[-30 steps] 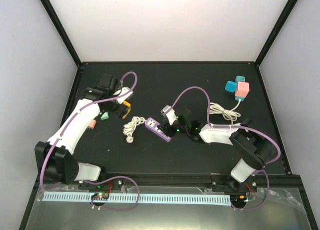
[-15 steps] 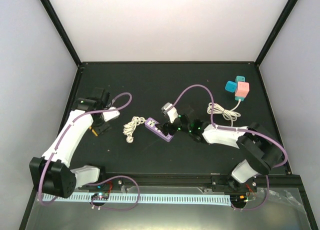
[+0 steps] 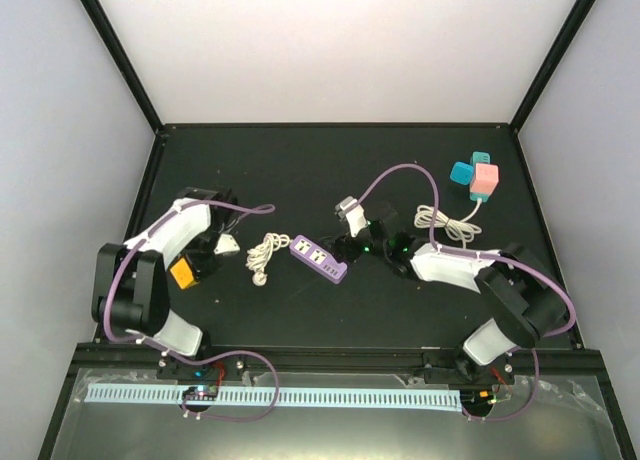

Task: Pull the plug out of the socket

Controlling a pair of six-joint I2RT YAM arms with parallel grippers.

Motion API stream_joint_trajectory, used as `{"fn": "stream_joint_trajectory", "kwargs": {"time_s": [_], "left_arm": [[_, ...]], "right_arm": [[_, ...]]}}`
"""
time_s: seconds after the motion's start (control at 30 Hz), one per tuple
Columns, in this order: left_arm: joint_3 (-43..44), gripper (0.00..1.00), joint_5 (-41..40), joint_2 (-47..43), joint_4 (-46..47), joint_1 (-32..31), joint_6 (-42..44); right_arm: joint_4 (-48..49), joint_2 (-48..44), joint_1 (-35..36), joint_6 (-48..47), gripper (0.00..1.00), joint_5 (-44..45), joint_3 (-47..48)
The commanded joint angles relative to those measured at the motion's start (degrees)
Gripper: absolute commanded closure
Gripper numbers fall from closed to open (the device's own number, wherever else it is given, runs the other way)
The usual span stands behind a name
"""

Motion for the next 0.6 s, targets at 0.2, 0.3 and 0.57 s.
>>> {"fn": "stream_joint_trajectory", "kwargs": {"time_s": [0.2,0.3,0.57], "left_arm": [[2.6,0.74,-3.0,10.2,3.0,0.4,-0.7],[4.4,0.69,-2.5,12.6,3.3,0.3,-1.0],[9.6,0.50,1.9,17.0,2.9,0.3,-1.8]], "right_arm": [[0.3,-1.2,-3.2,2.3,0.14,-2.4,0.0],[0.4,-0.8,-3.5,2.5,0.13,-2.9,0.1],[0.5,-0.2,-3.6,2.4,0.12,-3.2,0.1]]}}
